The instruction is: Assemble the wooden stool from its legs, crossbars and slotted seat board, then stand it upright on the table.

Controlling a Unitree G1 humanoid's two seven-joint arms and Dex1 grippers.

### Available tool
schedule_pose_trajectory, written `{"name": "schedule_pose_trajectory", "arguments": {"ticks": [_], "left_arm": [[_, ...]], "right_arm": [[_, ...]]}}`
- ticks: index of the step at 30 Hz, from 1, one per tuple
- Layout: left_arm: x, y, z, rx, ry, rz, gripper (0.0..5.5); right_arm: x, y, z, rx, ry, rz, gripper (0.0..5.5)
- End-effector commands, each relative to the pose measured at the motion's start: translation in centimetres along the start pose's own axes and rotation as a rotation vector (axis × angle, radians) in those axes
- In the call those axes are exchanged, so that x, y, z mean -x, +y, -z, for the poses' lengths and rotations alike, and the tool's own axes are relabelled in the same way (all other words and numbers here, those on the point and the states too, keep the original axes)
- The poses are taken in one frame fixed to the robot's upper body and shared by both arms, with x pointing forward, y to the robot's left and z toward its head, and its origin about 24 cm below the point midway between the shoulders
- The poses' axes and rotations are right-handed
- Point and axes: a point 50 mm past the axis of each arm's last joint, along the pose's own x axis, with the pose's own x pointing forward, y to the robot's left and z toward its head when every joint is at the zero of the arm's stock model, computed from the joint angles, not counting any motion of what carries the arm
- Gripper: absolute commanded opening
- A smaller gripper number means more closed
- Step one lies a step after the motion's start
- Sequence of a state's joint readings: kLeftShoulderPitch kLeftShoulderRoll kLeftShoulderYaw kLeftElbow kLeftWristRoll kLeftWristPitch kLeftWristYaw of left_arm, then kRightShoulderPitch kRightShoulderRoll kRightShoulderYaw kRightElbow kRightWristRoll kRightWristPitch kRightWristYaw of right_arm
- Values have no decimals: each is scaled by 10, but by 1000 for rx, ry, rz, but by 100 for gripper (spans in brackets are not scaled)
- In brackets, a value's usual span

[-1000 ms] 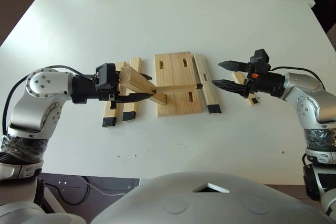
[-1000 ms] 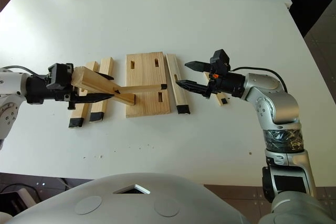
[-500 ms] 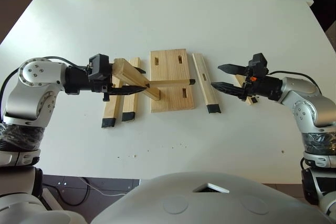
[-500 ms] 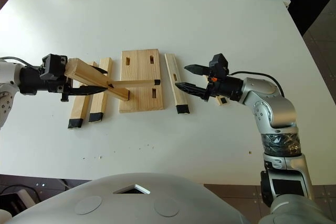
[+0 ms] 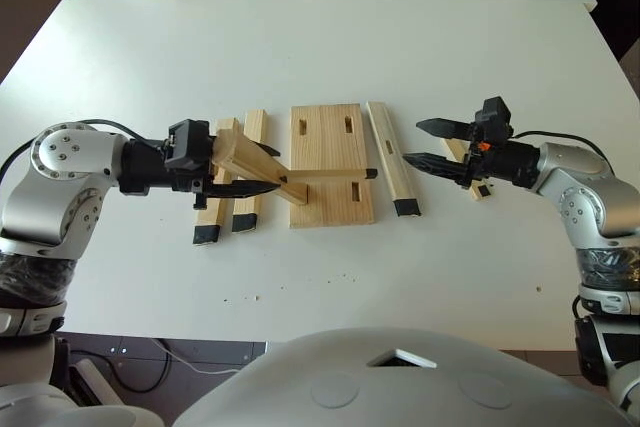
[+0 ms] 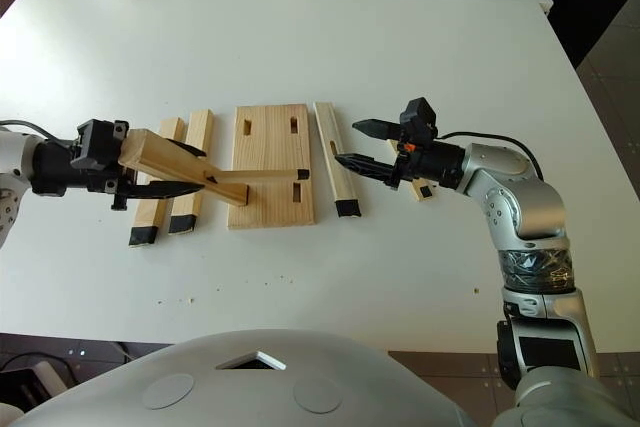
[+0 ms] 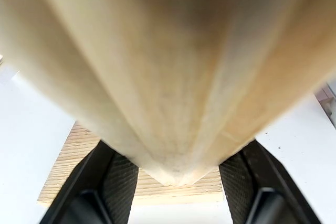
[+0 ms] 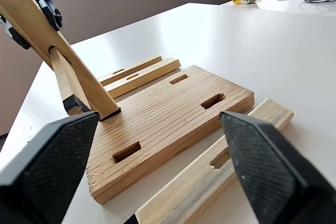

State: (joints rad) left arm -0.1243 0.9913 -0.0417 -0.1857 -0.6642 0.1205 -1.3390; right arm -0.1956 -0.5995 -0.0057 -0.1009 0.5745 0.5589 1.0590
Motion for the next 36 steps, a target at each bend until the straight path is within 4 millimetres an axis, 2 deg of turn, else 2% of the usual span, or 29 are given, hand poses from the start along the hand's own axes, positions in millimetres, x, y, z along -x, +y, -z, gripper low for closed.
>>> {"name": "schedule_pose_trajectory", "arguments": {"ticks": [1, 5, 12, 20, 27, 32, 33, 36], "left_arm": [[-6, -23, 39, 220, 139, 113, 205], [-8, -21, 43, 210, 145, 73, 205], [-7, -16, 27, 240, 61, 43, 205], [-2, -11, 26, 222, 56, -1, 205], [1, -5, 14, 174, 36, -24, 205], [1, -6, 11, 182, 30, -44, 205], [1, -4, 12, 182, 29, -36, 242], [0, 0, 13, 186, 26, -38, 277]], "right_arm": [[-1, -2, -4, 18, 8, -2, 421], [-1, -3, -4, 21, 9, -2, 421], [2, -6, -1, 19, 20, 16, 421], [3, -9, 6, 1, 24, 32, 421], [4, -9, 11, -14, 26, 43, 421], [0, -12, 12, -16, 24, 34, 421], [1, -10, 13, -18, 21, 42, 421], [3, -8, 14, -22, 17, 52, 421]]}}
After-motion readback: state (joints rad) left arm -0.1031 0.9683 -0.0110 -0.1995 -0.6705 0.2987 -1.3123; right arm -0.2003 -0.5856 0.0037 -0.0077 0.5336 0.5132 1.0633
